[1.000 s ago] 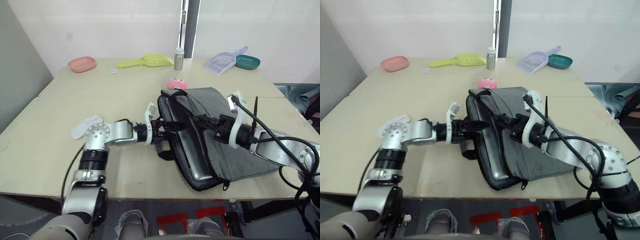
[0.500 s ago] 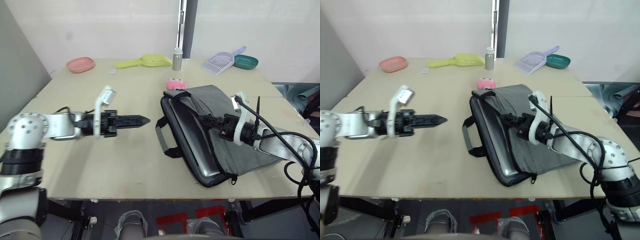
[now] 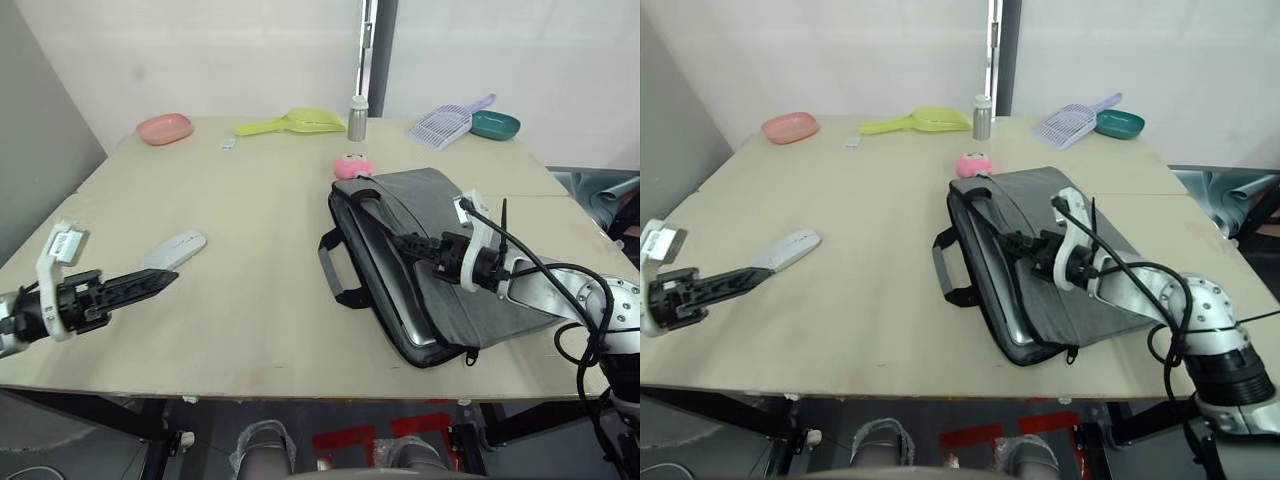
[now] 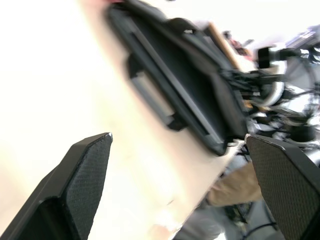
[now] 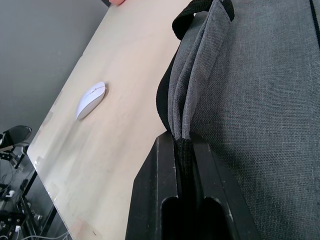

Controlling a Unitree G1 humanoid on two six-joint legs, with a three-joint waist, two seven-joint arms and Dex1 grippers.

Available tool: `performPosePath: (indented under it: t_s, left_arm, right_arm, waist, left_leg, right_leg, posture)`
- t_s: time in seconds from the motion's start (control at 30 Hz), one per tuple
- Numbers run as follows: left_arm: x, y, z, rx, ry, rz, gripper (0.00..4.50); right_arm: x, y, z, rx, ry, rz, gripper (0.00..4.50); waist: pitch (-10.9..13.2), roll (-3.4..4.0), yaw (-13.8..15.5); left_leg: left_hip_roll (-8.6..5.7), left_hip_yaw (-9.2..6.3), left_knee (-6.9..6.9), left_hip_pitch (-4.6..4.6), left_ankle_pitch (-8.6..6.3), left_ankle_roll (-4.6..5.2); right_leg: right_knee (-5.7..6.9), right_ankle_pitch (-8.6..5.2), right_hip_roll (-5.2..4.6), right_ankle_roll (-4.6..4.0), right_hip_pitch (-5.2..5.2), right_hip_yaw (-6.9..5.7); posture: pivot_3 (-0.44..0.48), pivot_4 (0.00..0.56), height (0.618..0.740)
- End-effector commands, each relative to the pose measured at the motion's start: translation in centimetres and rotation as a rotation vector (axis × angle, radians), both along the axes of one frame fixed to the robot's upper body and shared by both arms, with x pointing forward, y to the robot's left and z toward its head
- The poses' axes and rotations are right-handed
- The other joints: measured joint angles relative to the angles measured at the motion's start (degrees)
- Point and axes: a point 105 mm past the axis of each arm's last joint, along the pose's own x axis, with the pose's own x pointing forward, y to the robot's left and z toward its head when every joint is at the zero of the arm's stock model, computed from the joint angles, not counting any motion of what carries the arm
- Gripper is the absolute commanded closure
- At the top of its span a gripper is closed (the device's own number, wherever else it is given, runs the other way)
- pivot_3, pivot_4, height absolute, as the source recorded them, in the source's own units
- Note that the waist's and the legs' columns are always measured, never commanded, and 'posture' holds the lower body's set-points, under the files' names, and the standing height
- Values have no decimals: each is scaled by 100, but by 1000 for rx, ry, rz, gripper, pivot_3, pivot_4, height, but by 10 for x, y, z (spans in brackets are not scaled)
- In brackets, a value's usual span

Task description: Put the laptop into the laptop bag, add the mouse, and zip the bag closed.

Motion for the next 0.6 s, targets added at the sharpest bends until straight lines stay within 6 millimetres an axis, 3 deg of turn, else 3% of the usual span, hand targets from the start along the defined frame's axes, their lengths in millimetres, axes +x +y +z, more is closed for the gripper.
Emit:
performPosePath:
  t_s: [0.03,0.23,0.43,0.6]
  left_arm:
    - [-4,10,25,40,-107,18,30]
    - [-13,24,30,110,-147,32,30]
    - [-17,44,36,239,-192,54,0]
    - [-16,66,44,334,-212,111,0]
  right_arm:
    - [2,2,11,22,-45,21,4500]
    - [3,5,8,23,-44,52,4500]
    - [-8,5,27,34,-102,157,2492]
    - [-25,-36,31,-189,-164,196,719]
  waist:
    - [0,0,-9]
    - [0,0,-25]
    - [0,0,-17]
    - [-2,-4,65]
  left_leg:
    - [1,0,0,0,-1,3]
    - [3,1,-2,4,-8,15]
    - [10,2,-5,5,-10,18]
    - [9,3,-12,7,-13,22]
  right_leg:
    - [2,0,1,-1,-1,0]
    - [7,-6,2,-10,-2,1]
    - [9,-8,8,-13,-5,0]
    - [-3,-8,7,-14,0,0]
  posture:
    - [0,150,740]
    - [0,150,740]
    - [0,150,740]
    - [0,150,740]
